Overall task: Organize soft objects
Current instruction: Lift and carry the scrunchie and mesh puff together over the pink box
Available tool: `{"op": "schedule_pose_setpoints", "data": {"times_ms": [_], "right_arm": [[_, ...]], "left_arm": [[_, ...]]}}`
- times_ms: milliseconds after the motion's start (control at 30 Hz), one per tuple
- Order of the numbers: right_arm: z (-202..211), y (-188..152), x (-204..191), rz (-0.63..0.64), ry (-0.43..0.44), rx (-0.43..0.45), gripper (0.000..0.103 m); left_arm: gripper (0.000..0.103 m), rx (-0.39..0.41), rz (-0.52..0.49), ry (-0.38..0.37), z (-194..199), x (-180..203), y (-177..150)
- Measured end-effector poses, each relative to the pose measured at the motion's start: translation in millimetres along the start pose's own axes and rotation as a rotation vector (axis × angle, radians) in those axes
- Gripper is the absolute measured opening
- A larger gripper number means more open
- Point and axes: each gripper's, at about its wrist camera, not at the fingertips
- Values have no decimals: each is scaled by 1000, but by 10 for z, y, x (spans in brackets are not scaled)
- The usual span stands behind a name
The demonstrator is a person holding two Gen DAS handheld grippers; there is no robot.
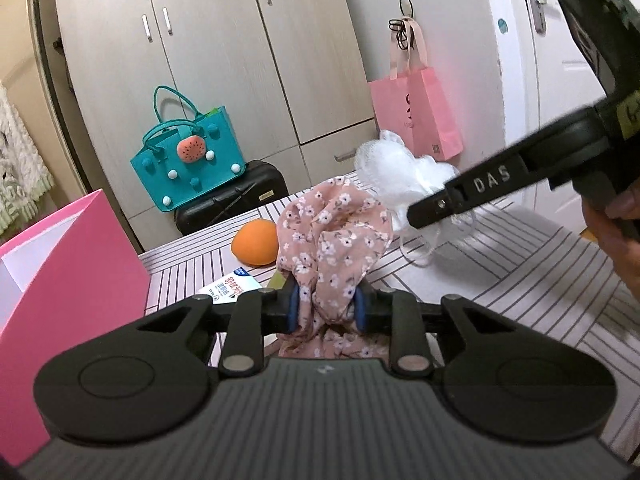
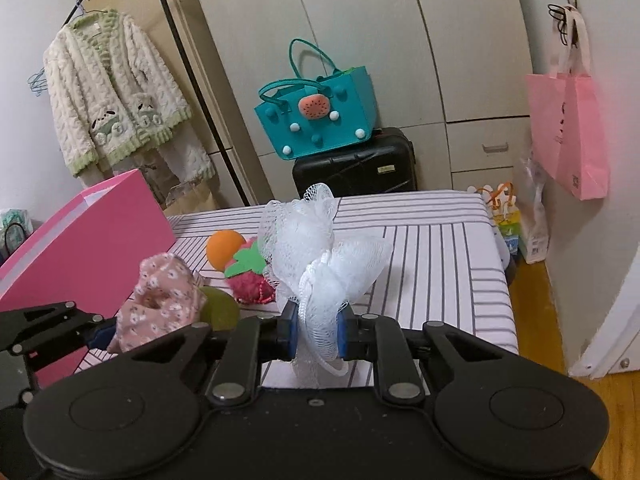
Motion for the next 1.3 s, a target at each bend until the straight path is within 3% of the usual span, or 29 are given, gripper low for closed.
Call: {"op": "schedule_pose_setpoints", "data": {"times_ms": [300,667,900,1033,1300], "right_arm": [[188,-185,19,-71,-3,-27,21],[457,-464,-121,-90,-21,-100,22],[656,-577,-292,-88,27,-166,22],[726,-645,-368,-118,152,-268,22],[882,-710,-708,-30,155,-313,22]], "left_arm": [[25,73,138,-53,245,-165,2],[25,42,203,-170,587,-300,-136],[25,-14,232,-206,778,-412,-229],[25,-69,230,-198,846,-433,-285],[25,-143,280,-271,1041,-546,-402]]}}
Point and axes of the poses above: each gripper's, at about its wrist camera, not at the fingertips, and z roughly against the way its jaws point, x to its right, y to its top, and after that the axes turned 10 degrees about -y, right-handed
